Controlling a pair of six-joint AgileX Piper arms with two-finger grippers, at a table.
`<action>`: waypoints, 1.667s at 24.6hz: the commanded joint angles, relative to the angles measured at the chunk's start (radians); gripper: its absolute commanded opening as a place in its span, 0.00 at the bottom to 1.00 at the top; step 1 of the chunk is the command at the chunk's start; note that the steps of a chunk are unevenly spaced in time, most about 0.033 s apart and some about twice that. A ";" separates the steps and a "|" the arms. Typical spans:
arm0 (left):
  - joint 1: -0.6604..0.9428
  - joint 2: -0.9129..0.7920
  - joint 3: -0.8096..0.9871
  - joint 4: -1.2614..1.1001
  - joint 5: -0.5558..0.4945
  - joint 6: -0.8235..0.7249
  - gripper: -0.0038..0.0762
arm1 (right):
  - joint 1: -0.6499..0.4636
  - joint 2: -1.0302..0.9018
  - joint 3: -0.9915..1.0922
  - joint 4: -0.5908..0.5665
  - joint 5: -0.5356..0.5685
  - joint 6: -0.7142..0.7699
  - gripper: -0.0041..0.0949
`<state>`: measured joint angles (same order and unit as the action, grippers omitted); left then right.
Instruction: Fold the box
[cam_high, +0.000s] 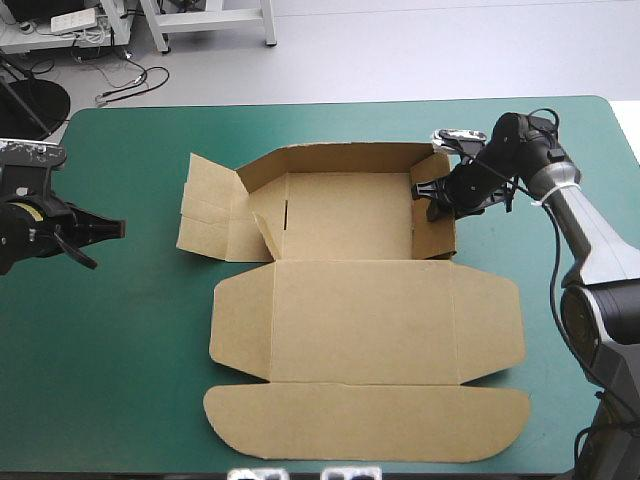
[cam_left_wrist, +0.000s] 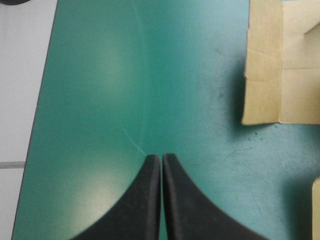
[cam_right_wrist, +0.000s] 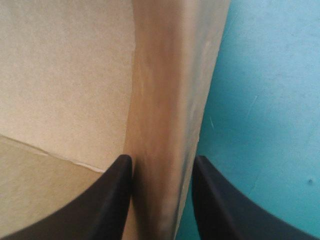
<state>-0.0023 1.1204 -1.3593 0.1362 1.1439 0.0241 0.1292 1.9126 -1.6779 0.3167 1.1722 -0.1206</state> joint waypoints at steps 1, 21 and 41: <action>0.001 -0.028 -0.011 -0.004 -0.054 0.011 0.05 | 0.002 -0.025 -0.048 0.022 -0.030 -0.005 0.49; 0.001 -0.023 -0.011 0.034 -0.120 0.015 0.05 | 0.000 -0.174 -0.225 -0.125 0.078 0.056 0.49; 0.058 0.023 -0.018 0.124 -0.225 -0.009 0.05 | 0.000 0.140 -0.214 0.084 0.053 0.044 0.04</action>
<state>0.0183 1.1417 -1.3452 0.2414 1.0122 0.0455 0.1262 2.1104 -1.8617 0.3197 1.2202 -0.0714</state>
